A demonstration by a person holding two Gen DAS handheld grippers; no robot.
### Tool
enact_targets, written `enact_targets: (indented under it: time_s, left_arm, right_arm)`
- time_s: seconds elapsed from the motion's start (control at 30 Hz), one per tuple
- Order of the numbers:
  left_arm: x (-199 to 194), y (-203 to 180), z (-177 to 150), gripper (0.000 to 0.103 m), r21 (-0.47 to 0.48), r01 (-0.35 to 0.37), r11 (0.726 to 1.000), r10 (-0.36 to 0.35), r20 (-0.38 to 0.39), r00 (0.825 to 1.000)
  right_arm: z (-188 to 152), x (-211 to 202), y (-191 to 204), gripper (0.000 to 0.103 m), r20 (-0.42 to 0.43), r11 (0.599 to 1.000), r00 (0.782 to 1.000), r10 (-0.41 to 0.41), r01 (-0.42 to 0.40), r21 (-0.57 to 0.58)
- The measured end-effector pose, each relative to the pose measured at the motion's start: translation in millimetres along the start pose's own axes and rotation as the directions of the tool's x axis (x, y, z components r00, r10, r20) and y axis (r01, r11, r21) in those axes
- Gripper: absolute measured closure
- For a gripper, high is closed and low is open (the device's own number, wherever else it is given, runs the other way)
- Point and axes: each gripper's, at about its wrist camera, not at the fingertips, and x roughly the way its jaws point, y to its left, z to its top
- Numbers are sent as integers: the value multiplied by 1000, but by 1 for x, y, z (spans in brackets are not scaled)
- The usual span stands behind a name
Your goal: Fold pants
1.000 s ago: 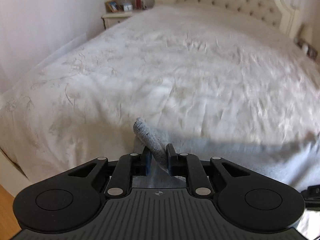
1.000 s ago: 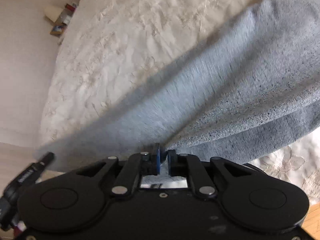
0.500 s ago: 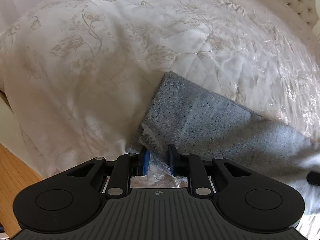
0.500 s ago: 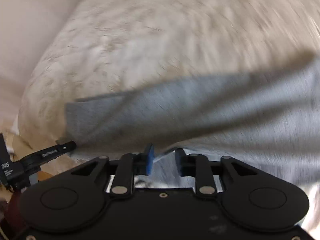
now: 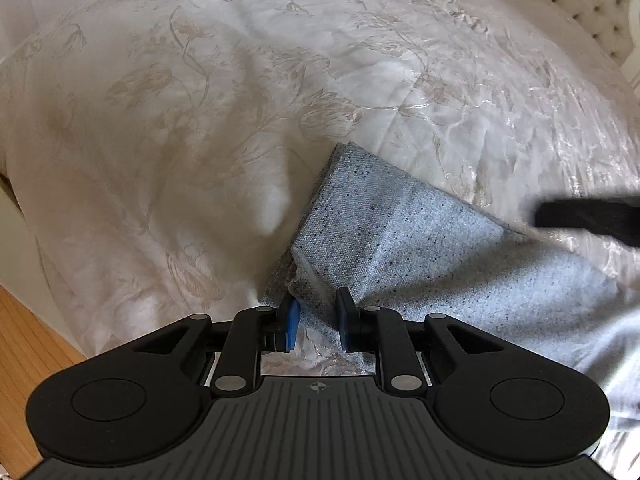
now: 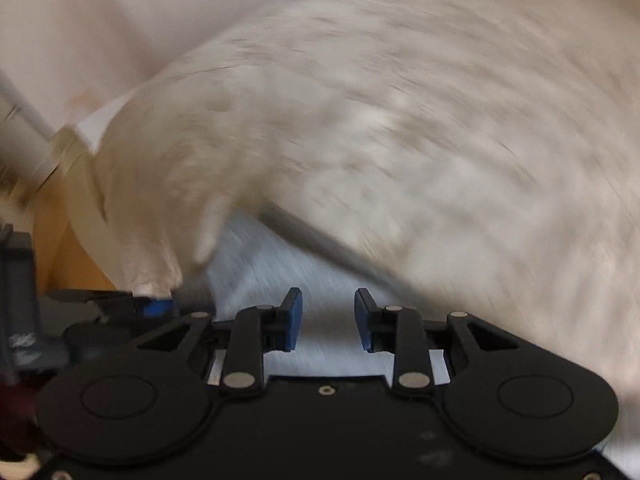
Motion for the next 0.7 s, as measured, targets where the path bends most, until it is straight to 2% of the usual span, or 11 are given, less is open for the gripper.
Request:
enact_targets:
  time_s: [0.13, 0.23, 0.3, 0.33, 0.37, 0.43, 0.53, 0.7]
  left_arm:
    - [-1, 4, 2, 83, -16, 9, 1000, -9, 1, 1000]
    - [1, 5, 2, 83, -16, 11, 1000, -11, -2, 1000]
    - [1, 3, 2, 83, -3, 9, 1000, -9, -1, 1000]
    - [1, 2, 2, 83, 7, 7, 1000, -7, -1, 1000]
    - [0, 1, 2, 84, 14, 5, 1000, -5, 1, 1000]
    - [-5, 0, 3, 84, 19, -1, 1000, 0, 8, 1000]
    - [-17, -2, 6, 83, 21, -10, 1000, 9, 35, 999]
    - [-7, 8, 3, 83, 0, -50, 999, 50, -18, 999]
  right_arm:
    - [28, 44, 21, 70, -23, 974, 998, 51, -55, -219]
    - [36, 63, 28, 67, -62, 940, 995, 73, -90, -328]
    - [39, 75, 27, 67, -94, 929, 991, 94, -121, -350]
    - [41, 79, 25, 75, -112, 927, 988, 109, -141, -347]
    - [41, 83, 25, 100, -132, 925, 984, 122, -161, -343]
    - [41, 90, 27, 99, -151, 922, 981, 118, -165, -351]
    - [45, 73, 31, 99, -72, 928, 994, 85, -106, -359]
    - [44, 97, 32, 99, -82, 931, 996, 35, -63, -360]
